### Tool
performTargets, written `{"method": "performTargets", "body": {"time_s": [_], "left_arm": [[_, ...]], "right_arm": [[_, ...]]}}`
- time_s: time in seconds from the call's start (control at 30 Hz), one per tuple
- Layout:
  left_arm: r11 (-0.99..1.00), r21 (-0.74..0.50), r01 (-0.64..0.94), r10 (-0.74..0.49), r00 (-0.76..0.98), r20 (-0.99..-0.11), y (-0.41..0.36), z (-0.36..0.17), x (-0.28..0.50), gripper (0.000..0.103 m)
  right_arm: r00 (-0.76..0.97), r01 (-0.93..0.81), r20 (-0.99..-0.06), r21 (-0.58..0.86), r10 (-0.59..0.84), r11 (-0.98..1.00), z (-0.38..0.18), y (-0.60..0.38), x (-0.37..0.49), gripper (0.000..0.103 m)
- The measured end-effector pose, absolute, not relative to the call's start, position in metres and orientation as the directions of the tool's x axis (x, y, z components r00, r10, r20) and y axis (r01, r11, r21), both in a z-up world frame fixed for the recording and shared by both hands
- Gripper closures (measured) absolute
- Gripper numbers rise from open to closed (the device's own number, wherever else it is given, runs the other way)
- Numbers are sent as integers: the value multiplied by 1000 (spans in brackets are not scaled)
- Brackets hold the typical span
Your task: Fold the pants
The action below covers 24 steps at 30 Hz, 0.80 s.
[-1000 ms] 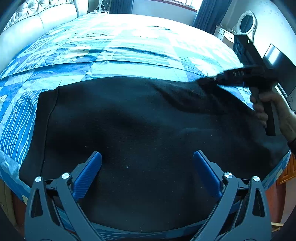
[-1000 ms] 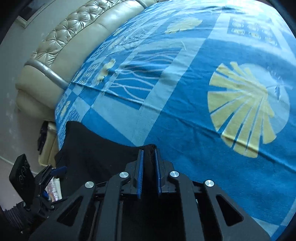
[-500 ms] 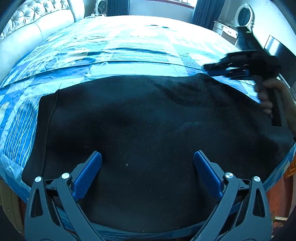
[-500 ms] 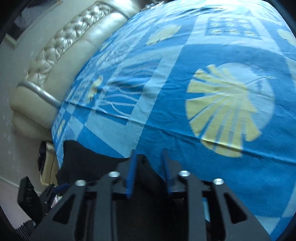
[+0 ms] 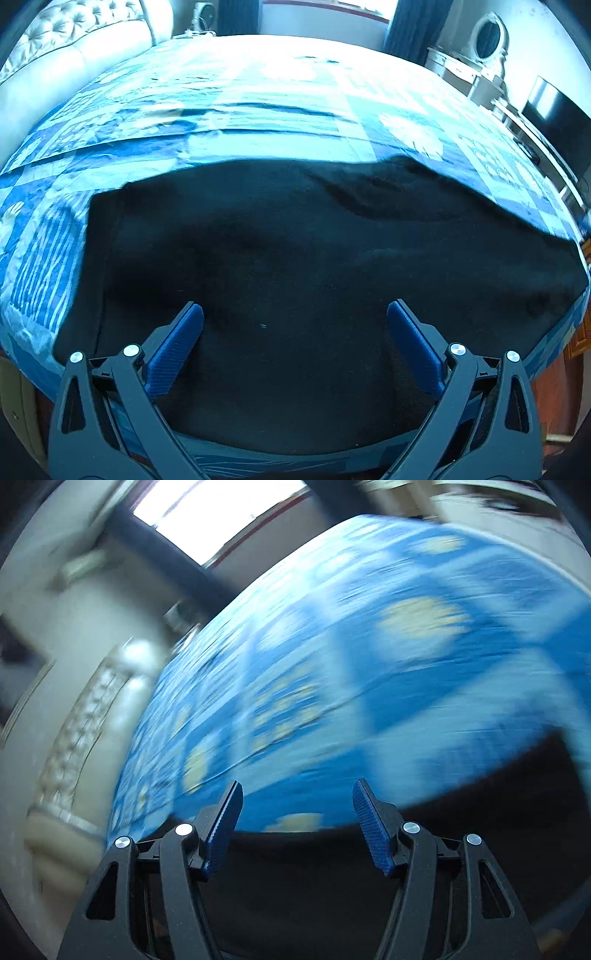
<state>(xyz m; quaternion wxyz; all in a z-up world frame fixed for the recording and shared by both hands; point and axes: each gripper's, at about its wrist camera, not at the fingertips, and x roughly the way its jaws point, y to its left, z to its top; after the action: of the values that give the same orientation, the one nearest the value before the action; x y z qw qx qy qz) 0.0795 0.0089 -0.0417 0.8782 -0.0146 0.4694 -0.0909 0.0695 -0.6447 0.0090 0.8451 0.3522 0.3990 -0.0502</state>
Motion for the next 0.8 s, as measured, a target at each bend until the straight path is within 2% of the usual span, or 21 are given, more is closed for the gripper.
{"method": "performTargets", "body": {"time_s": [0.1,0.27,0.5,0.8], "left_arm": [[985,-135,106,-171,564,-808,21,-33,80,3],[989,-139,52,-142,587,-797,40,-24,79,3],[986,-164,-17,-125,577,-807,61,-25,69,3],[984,-177,-5,-144,563,-814,56,-25,59,3]], "right_arm": [[681,515,-729,551,77,657,0,-712,7,40],[678,609,-732,609,64,508,-38,-756,-53,40],[726,586,-674,711,137,389,-73,-743,-68,40],[802,514,-567,815,188,266,-92,-707,-69,40]]}}
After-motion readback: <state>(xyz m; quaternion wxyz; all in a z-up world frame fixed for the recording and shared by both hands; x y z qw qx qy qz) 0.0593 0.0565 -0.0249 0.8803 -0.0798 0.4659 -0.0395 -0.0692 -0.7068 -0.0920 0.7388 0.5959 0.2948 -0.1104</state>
